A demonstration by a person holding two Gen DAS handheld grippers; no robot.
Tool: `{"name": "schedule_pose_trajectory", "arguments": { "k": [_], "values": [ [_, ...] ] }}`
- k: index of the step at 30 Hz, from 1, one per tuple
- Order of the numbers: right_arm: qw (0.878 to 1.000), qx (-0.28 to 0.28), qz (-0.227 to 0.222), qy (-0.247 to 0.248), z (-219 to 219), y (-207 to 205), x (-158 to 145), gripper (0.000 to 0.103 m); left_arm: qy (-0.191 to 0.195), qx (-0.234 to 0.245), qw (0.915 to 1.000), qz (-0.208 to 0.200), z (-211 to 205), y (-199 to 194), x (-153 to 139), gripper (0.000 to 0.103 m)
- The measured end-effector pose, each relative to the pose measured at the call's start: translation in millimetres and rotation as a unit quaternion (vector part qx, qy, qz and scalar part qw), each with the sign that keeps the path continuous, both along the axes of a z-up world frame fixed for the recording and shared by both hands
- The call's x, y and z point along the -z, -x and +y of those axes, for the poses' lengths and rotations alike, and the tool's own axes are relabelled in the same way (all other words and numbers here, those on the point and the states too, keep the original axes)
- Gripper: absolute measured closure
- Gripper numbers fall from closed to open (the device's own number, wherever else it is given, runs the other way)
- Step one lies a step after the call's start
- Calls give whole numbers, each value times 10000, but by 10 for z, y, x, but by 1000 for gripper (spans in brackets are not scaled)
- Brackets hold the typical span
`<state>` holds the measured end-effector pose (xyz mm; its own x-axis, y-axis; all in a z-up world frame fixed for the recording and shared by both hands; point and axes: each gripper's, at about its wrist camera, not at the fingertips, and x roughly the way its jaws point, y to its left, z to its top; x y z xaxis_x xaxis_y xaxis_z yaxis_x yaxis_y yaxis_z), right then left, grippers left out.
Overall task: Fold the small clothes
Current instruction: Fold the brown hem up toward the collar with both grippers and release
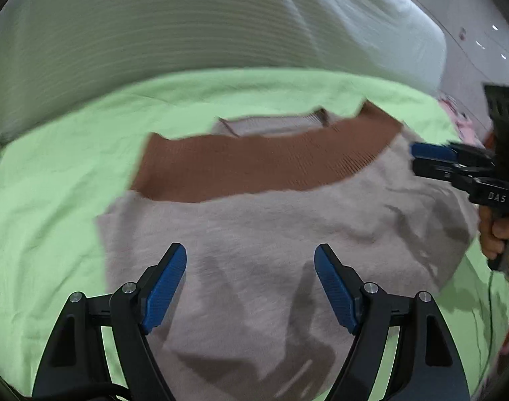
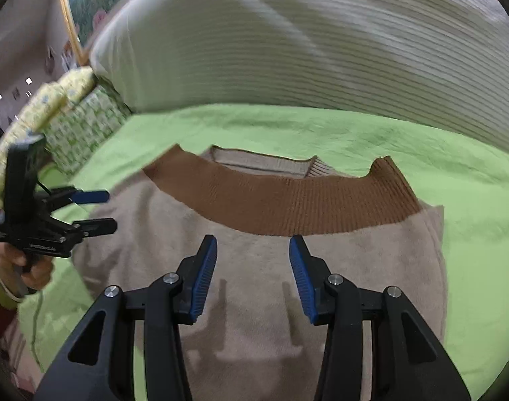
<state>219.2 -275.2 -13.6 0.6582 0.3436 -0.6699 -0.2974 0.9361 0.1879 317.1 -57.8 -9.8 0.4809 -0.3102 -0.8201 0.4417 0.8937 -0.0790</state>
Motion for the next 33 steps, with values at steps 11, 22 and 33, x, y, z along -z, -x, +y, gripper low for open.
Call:
{"name": "schedule_pose_trajectory", "arguments": {
  "k": [11, 22, 33],
  "values": [
    [9858, 220, 457, 1602, 234, -656, 632, 60, -527, -612, 9967, -34, -9, -478, 405, 21],
    [9787, 2002, 307, 332, -581, -459, 303, 60, 475, -1402, 9889, -92, 608, -111, 149, 22],
    [9932, 1120, 79, -301, -195, 232, 168, 46, 59, 4, 10000, 19, -399, 75, 79, 22]
  ]
}}
